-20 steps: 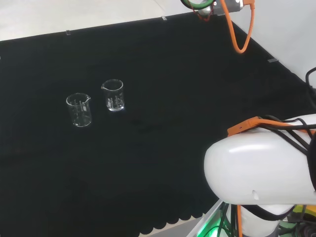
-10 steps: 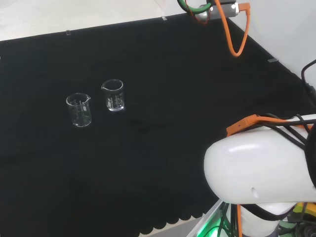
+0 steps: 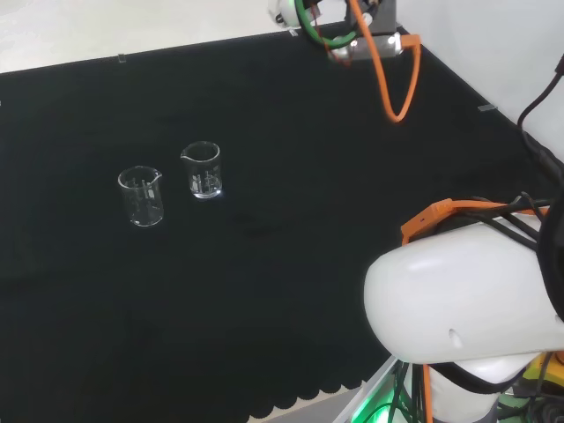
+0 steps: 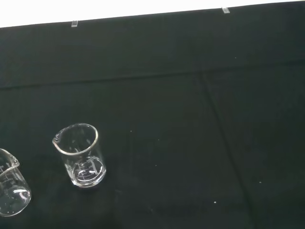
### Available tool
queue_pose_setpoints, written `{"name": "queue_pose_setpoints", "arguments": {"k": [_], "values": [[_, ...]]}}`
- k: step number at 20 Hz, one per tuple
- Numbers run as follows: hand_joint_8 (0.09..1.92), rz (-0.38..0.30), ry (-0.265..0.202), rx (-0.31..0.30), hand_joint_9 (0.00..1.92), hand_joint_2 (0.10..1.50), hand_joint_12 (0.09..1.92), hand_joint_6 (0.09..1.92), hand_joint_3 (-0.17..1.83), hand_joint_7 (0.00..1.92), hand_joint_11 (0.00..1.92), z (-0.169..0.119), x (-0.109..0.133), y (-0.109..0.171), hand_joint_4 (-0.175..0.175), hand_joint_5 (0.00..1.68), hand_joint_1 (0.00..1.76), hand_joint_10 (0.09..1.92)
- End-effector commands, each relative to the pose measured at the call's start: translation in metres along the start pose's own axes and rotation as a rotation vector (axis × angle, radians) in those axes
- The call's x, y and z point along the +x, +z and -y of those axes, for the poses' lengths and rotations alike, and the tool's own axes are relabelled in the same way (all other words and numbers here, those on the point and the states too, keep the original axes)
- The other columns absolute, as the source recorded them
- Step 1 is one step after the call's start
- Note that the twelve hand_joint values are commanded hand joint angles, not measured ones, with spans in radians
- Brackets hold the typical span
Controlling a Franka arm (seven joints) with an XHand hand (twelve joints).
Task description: Pick up the beaker on the right.
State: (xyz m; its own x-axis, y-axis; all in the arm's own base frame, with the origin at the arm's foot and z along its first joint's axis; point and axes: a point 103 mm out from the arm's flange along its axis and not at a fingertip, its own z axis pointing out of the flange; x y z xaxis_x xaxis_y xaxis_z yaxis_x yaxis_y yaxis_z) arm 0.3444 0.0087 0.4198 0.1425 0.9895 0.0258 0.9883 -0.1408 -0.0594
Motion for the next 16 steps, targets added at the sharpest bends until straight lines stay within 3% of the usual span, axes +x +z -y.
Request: {"name": "queue_pose_setpoints", "arguments": {"k": [1,11,16], "values": [[0.5,-0.023,0.01,0.026,0.08,1.1,0.95,0.09,0.29,0.01,0.0,-0.011,0.022,0.029,-0.057,0.15,0.42,0.67],[0.54,-0.081,-0.058,0.035,0.09,0.99,0.96,0.09,0.43,0.01,0.0,-0.072,0.023,0.061,-0.06,0.15,0.48,0.69],[0.55,-0.118,-0.063,0.058,0.09,0.97,0.96,0.09,0.44,0.01,0.0,-0.099,0.014,0.08,-0.061,0.15,0.51,0.69]]}}
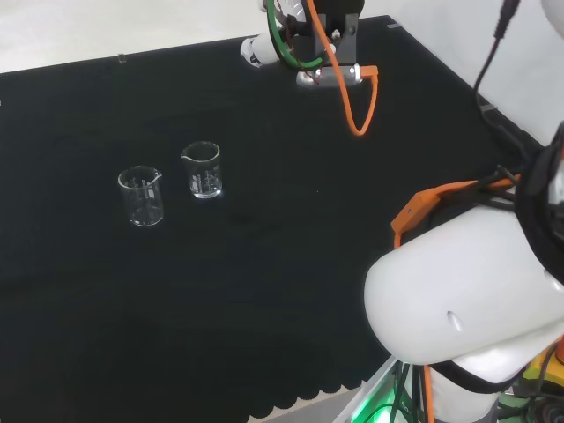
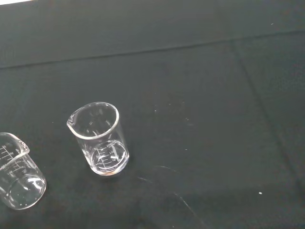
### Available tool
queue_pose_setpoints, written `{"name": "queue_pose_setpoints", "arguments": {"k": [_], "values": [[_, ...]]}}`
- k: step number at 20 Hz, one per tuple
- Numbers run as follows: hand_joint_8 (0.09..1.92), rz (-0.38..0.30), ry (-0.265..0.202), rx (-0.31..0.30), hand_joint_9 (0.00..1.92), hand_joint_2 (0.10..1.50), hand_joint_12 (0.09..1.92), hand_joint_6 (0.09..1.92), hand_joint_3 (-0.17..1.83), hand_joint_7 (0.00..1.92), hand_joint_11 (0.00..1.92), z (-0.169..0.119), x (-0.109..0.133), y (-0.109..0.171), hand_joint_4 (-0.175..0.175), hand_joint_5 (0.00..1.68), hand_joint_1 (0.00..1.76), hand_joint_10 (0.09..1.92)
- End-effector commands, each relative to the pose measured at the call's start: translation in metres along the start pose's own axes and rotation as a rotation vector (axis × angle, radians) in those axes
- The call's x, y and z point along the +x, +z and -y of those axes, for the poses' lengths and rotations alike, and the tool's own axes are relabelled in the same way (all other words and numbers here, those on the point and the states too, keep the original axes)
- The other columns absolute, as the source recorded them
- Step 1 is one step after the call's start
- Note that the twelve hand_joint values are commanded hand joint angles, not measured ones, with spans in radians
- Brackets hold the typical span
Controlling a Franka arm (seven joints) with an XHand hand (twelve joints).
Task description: Pick up the beaker on the right.
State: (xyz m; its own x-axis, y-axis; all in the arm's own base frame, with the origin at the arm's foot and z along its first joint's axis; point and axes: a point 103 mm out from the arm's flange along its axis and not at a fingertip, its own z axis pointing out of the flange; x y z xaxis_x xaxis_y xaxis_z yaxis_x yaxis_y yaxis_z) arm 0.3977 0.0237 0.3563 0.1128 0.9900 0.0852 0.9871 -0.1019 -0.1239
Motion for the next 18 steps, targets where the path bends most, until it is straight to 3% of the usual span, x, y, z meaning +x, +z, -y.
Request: {"name": "queue_pose_setpoints", "arguments": {"k": [1,18], "values": [[0.55,-0.068,-0.035,-0.007,0.09,0.96,0.96,0.09,0.44,0.01,0.0,-0.051,-0.011,0.02,-0.061,0.15,0.52,0.69],[0.57,-0.198,-0.108,0.053,0.12,0.87,0.97,0.09,0.51,0.04,0.0,-0.105,-0.026,0.091,-0.063,0.16,0.58,0.69]]}}
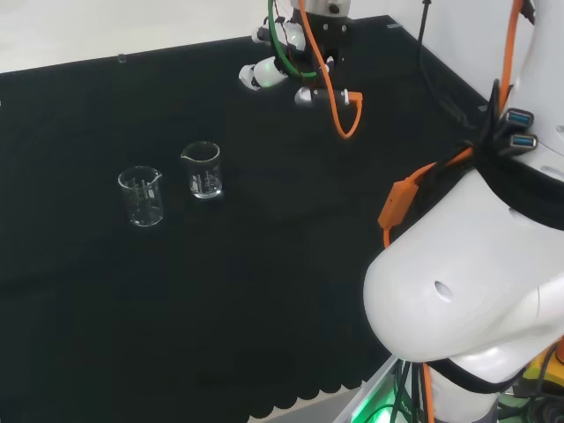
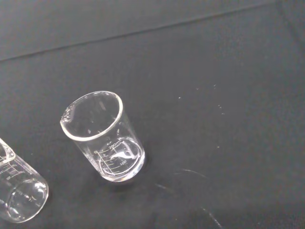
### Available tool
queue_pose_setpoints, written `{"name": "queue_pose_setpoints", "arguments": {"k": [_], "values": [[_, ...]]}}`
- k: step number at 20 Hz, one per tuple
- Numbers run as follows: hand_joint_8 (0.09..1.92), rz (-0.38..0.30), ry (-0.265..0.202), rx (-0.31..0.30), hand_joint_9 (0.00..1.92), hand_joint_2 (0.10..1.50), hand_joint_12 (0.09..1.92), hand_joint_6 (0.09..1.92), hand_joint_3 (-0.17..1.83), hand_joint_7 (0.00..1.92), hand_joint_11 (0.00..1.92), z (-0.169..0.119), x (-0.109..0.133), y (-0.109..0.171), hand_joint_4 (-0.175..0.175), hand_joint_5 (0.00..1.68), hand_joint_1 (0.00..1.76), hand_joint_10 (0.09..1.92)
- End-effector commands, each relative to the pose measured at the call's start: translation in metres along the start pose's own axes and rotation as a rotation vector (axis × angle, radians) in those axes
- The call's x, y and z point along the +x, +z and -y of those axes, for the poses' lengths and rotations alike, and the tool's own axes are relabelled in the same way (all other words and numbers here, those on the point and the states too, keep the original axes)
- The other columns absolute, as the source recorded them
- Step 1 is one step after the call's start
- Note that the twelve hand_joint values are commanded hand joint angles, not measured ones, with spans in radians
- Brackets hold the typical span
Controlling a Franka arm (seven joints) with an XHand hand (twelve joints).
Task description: Pick up the beaker on the right.
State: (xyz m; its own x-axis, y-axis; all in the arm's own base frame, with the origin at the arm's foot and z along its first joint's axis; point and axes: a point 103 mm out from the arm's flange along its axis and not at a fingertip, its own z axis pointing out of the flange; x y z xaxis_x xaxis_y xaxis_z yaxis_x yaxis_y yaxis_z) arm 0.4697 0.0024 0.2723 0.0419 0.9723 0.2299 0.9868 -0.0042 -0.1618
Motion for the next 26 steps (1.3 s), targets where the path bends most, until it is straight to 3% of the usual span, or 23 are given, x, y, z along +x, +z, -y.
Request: {"name": "queue_pose_setpoints", "arguments": {"k": [1,13,19,26], "values": [[0.57,-0.066,-0.024,0.004,0.12,0.87,0.97,0.09,0.51,0.04,0.0,-0.024,-0.01,0.02,-0.063,0.16,0.58,0.69],[0.58,-0.203,-0.059,0.069,0.13,0.84,0.98,0.09,0.52,0.04,0.0,-0.057,-0.017,0.07,-0.063,0.16,0.59,0.68],[0.58,-0.23,-0.069,0.075,0.13,0.82,0.98,0.09,0.53,0.05,0.0,-0.067,-0.022,0.084,-0.063,0.16,0.61,0.68],[0.58,-0.286,-0.115,0.088,0.14,0.75,1.03,0.09,0.54,0.06,0.0,-0.07,-0.027,0.103,-0.062,0.18,0.62,0.68]]}}
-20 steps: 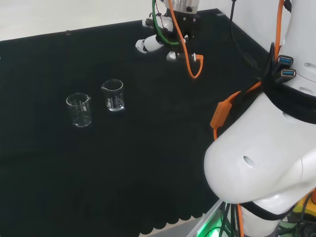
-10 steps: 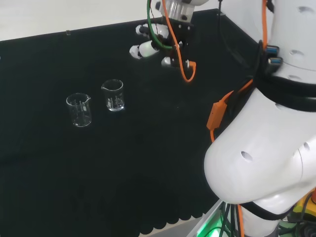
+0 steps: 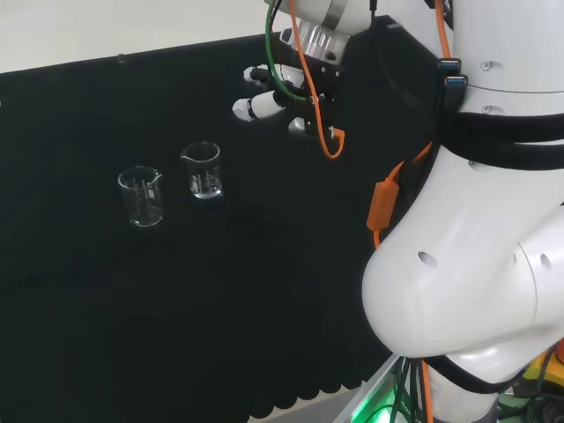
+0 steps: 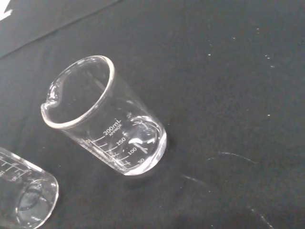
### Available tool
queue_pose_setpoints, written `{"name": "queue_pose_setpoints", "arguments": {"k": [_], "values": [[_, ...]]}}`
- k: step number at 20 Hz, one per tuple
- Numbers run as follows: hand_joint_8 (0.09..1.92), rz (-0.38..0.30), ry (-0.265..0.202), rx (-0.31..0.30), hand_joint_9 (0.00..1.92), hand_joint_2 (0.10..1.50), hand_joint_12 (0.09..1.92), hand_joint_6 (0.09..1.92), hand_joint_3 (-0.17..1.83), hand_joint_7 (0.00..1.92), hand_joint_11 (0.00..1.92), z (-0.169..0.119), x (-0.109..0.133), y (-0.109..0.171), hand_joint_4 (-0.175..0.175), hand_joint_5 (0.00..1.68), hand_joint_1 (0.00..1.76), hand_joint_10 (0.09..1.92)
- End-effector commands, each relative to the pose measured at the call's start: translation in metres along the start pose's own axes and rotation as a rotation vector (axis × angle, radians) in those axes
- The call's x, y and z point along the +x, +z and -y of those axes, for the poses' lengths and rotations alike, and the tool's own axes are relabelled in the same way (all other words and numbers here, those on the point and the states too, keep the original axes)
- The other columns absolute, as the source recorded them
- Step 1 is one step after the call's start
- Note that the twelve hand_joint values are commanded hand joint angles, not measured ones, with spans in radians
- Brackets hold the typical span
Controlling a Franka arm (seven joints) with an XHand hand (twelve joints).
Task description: Pick up the beaker on the right.
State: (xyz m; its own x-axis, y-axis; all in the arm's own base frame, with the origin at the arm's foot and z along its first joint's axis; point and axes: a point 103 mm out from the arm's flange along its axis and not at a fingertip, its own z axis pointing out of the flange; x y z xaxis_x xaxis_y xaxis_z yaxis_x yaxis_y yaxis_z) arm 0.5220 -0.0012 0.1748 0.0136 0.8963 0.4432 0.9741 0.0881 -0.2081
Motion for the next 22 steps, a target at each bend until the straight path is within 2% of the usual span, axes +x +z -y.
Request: {"name": "queue_pose_setpoints", "arguments": {"k": [1,4,9,12,18,22], "values": [[0.58,-0.082,-0.054,0.02,0.14,0.73,1.03,0.09,0.54,0.06,0.0,-0.003,-0.009,0.02,-0.062,0.18,0.62,0.68],[0.58,-0.128,-0.086,0.022,0.15,0.7,1.04,0.09,0.53,0.06,0.0,-0.004,-0.012,0.031,-0.061,0.18,0.62,0.68],[0.58,-0.158,-0.12,0.053,0.15,0.66,1.04,0.09,0.51,0.07,0.0,-0.005,-0.02,0.048,-0.059,0.18,0.65,0.68],[0.58,-0.21,-0.144,0.06,0.15,0.65,1.04,0.09,0.51,0.07,0.0,-0.008,-0.023,0.059,-0.061,0.2,0.67,0.68],[0.58,-0.247,-0.174,0.075,0.15,0.63,1.03,0.09,0.5,0.09,0.0,-0.012,-0.023,0.071,-0.061,0.21,0.69,0.67],[0.57,-0.247,-0.181,0.087,0.16,0.62,1.02,0.09,0.5,0.09,0.0,-0.014,-0.024,0.082,-0.059,0.2,0.7,0.67]]}}
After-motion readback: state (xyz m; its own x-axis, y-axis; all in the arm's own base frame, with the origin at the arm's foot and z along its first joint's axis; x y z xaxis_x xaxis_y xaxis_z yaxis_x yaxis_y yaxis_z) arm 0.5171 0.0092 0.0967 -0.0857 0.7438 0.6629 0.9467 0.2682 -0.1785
